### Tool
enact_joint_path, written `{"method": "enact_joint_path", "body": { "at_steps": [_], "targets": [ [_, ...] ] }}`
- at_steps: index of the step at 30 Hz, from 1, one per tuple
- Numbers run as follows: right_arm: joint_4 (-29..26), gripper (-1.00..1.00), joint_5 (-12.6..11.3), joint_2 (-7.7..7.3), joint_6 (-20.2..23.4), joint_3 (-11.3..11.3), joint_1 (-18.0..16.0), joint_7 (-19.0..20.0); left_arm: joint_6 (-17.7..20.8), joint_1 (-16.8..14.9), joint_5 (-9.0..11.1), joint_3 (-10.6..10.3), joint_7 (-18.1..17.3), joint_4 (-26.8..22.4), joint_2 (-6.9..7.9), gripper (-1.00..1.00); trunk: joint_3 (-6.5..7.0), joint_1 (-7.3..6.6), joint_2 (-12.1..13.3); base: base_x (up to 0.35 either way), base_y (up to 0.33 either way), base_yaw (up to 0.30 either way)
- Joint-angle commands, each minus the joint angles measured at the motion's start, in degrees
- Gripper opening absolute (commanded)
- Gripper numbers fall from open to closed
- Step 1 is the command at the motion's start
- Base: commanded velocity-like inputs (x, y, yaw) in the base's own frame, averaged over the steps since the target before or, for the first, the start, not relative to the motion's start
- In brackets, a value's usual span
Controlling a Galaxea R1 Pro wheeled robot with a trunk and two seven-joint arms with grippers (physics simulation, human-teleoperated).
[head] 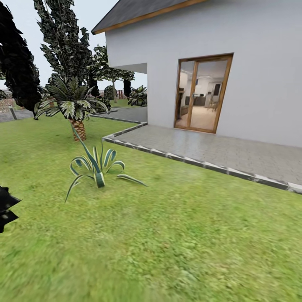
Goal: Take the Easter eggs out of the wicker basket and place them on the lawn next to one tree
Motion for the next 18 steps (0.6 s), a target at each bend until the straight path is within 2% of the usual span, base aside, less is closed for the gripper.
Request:
{"method": "enact_joint_path", "body": {
  "at_steps": [1, 18],
  "targets": [
    [0.1, 1.00, 0.1, 0.00, 0.0, 0.3, -0.1, 0.0, 0.1, 0.0, -0.5, 0.0, 0.0, 0.0, 0.01, 1.00, -0.04, 0.03, 0.0, 0.291, 0.000, 0.000],
    [0.1, 1.00, 0.1, 0.01, 0.0, 0.3, -0.1, 0.0, 0.1, 0.0, -0.5, 0.0, 0.0, 0.0, 0.04, 1.00, -0.04, 0.03, 0.0, 0.331, 0.000, 0.000]
  ]
}}
